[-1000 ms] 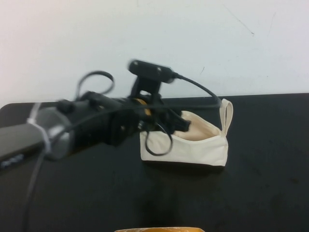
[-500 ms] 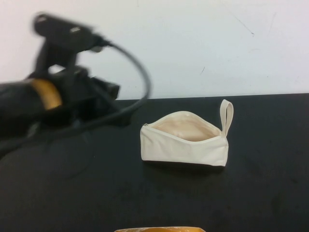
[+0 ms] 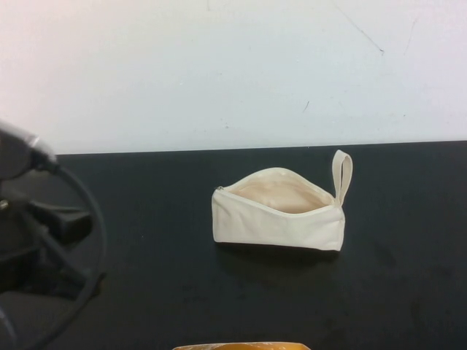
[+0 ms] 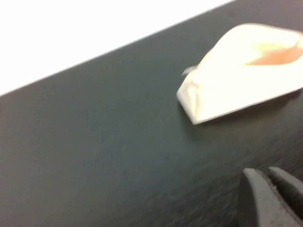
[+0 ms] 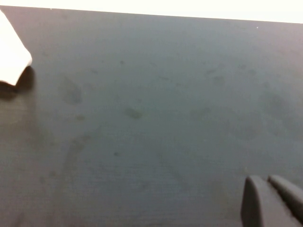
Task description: Put eraser into pencil case
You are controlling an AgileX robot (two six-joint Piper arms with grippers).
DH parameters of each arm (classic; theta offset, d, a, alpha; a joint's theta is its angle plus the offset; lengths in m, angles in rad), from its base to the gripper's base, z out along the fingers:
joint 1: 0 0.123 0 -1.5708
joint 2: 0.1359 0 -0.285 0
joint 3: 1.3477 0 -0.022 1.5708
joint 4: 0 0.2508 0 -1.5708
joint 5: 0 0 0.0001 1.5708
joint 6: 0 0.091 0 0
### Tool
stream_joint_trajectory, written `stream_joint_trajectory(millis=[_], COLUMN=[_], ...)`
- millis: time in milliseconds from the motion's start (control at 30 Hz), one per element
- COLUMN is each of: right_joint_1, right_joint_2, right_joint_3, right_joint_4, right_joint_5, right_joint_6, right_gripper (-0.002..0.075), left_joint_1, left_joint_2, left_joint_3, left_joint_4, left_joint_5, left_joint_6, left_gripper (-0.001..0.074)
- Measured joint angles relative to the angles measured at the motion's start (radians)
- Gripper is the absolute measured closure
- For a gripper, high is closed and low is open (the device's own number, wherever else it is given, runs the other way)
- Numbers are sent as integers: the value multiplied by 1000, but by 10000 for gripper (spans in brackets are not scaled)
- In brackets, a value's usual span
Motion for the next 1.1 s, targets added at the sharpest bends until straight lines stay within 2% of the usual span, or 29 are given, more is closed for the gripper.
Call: stream_joint_trajectory(millis=[133, 233, 300, 433, 567, 600, 700, 867, 1100], right_joint_1=[0, 0, 0, 0, 0, 0, 0, 0, 0], right_joint_2=[0, 0, 0, 0, 0, 0, 0, 0, 0], right_joint_3=[0, 0, 0, 0, 0, 0, 0, 0, 0], right_joint_4=[0, 0, 0, 0, 0, 0, 0, 0, 0], right_joint_5=[0, 0, 0, 0, 0, 0, 0, 0, 0], right_joint_6=[0, 0, 0, 0, 0, 0, 0, 0, 0], right_gripper=[727, 727, 727, 727, 727, 727, 727, 727, 727], left_joint_1=[0, 25, 103, 215, 330, 392, 470, 520, 526], left_joint_2=[-37, -89, -184, -351, -513, -601, -725, -862, -883], left_joint_3=[22, 99, 219, 394, 538, 609, 699, 817, 886], left_joint_4=[91, 107, 73, 43, -24, -78, -153, -197, -205], left_joint_5=[45, -44, -181, -322, -388, -399, -404, -404, -391], left_joint_6=[-41, -49, -53, -53, -38, -12, 21, 66, 105], left_gripper=[734, 735, 735, 735, 736, 736, 736, 736, 736])
